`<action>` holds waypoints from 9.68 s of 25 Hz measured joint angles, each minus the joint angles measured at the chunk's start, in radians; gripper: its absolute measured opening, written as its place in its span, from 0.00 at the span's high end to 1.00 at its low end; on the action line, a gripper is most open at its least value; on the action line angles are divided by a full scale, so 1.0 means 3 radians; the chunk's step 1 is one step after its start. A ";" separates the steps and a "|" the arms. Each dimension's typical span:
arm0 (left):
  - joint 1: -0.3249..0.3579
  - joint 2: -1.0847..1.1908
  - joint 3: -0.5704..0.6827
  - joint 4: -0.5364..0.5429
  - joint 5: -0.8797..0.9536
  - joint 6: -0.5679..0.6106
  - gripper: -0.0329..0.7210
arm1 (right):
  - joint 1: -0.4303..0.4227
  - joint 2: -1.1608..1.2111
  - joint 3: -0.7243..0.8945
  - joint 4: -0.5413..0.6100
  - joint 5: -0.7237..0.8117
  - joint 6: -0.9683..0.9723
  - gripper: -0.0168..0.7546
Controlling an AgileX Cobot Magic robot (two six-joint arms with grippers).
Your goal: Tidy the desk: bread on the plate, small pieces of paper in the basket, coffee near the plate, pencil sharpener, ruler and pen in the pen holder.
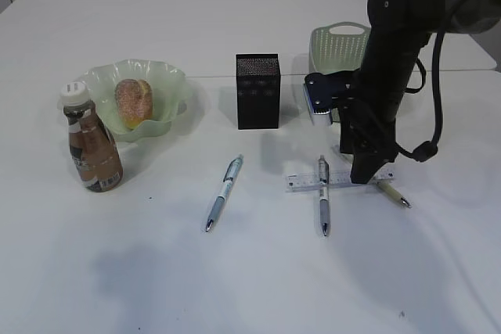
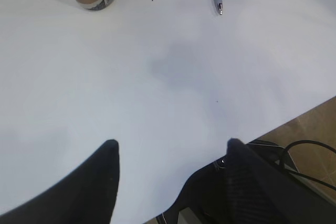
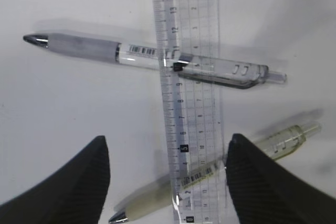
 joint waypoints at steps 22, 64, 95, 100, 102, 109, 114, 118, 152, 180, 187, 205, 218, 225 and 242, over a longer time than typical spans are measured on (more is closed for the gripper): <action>0.0000 0.0000 0.0000 0.0007 -0.0006 0.0000 0.36 | 0.0000 0.0148 0.0000 0.0007 -0.0235 -0.0045 0.28; 0.0000 0.0000 0.0000 0.0007 -0.0006 0.0000 0.36 | 0.0000 0.0283 0.0000 0.0038 -0.0305 -0.0045 0.29; 0.0000 0.0000 0.0000 -0.0034 -0.0133 0.0000 0.36 | 0.0000 0.0283 0.0000 0.0180 -0.0271 -0.0045 0.29; 0.0000 0.0000 0.0000 -0.0034 -0.0154 0.0000 0.36 | 0.0000 0.0283 0.0000 0.0180 -0.0266 -0.0045 0.29; 0.0000 0.0000 0.0000 -0.0036 -0.0161 0.0000 0.36 | 0.0000 0.0283 0.0000 0.0180 -0.0266 -0.0045 0.29; 0.0000 0.0000 0.0000 -0.0036 -0.0165 0.0000 0.36 | 0.0000 0.0283 0.0000 0.0180 -0.0312 -0.0045 0.29; 0.0000 0.0000 0.0000 -0.0036 -0.0174 0.0000 0.36 | 0.0000 0.0288 0.0000 0.0180 -0.0321 -0.0045 0.29; 0.0000 0.0000 0.0000 -0.0036 -0.0174 0.0000 0.36 | 0.0000 0.0325 -0.0006 0.0164 -0.0329 -0.0045 0.29; 0.0000 0.0000 0.0000 -0.0241 -0.0318 0.0000 0.36 | 0.0000 0.0346 -0.0358 0.0100 -0.0061 -0.0010 0.59; 0.0000 0.0000 0.0000 -0.0441 -0.0468 0.0000 0.36 | 0.0000 0.0346 -0.1221 0.0155 0.0021 0.2314 0.59; 0.0000 0.0000 0.0000 -0.0465 -0.0566 0.0000 0.36 | 0.0000 0.0346 -0.1221 0.0155 0.0027 0.2639 0.59; 0.0000 0.0000 0.0000 -0.0475 -0.0678 0.0000 0.36 | 0.0000 0.0131 -0.1225 0.0161 0.0033 0.3123 0.59; 0.0000 0.0000 0.0000 -0.0525 -0.0872 0.0000 0.36 | 0.0000 -0.0164 -0.1233 0.0376 0.0073 0.3263 0.59; 0.0000 0.0000 0.0000 -0.0542 -0.0965 0.0000 0.36 | 0.0000 -0.0164 -0.1233 0.0383 -0.0243 0.3267 0.59; 0.0000 0.0000 0.0000 -0.0548 -0.1074 0.0000 0.36 | 0.0000 -0.0164 -0.1233 0.0390 -0.1444 0.3221 0.59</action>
